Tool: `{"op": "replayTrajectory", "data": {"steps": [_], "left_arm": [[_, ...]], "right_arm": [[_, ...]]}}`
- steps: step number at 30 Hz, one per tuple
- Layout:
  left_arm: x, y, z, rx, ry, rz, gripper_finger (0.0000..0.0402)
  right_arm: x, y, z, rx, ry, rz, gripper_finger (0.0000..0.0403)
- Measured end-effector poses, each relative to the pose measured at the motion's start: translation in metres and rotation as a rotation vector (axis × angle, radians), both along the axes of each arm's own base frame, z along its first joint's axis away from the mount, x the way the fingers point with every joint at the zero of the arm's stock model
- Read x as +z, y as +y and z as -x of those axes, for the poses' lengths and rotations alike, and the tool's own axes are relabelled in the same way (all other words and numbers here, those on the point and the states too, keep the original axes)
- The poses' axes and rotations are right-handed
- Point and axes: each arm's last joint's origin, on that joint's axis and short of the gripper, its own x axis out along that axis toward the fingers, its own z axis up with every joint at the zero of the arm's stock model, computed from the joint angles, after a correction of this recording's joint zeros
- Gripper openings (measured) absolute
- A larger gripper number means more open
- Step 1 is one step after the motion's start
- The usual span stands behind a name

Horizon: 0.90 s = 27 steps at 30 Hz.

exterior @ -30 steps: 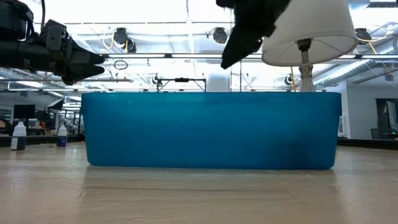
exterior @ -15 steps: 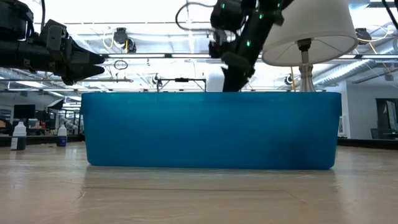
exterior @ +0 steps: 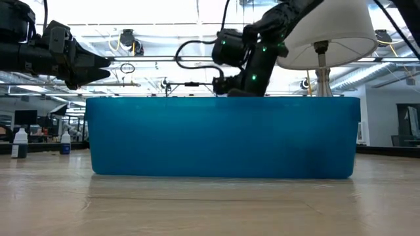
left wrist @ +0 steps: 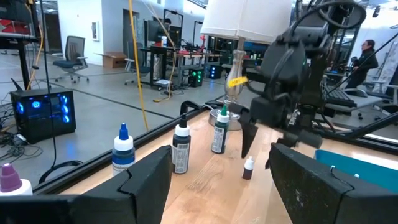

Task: Pick & Place food coloring
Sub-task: Put the small red food coloring bottle into the blue bin

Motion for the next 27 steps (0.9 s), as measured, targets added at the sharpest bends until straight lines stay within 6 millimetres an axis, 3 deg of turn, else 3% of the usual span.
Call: {"op": "replayTrajectory", "data": {"steps": [7, 17, 22, 27], "left_arm": [[0.0, 0.0, 0.0, 0.0, 0.0, 0.0, 0.0269], [0.0, 0.0, 0.0, 0.0, -0.001, 0.0, 0.0269], [0.0, 0.0, 0.0, 0.0, -0.001, 0.001, 0.0269], [0.0, 0.0, 0.0, 0.001, -0.001, 0.001, 0.0269]], "right_arm": [[-0.018, -0.002, -0.005, 0.01, 0.028, -0.001, 0.0222], [-0.016, -0.011, -0.003, -0.022, 0.016, -0.002, 0.0211], [-0.016, -0.011, -0.003, -0.02, 0.021, -0.003, 0.0158], [-0.016, -0.011, -0.002, 0.006, 0.033, 0.003, 0.0058]]}}
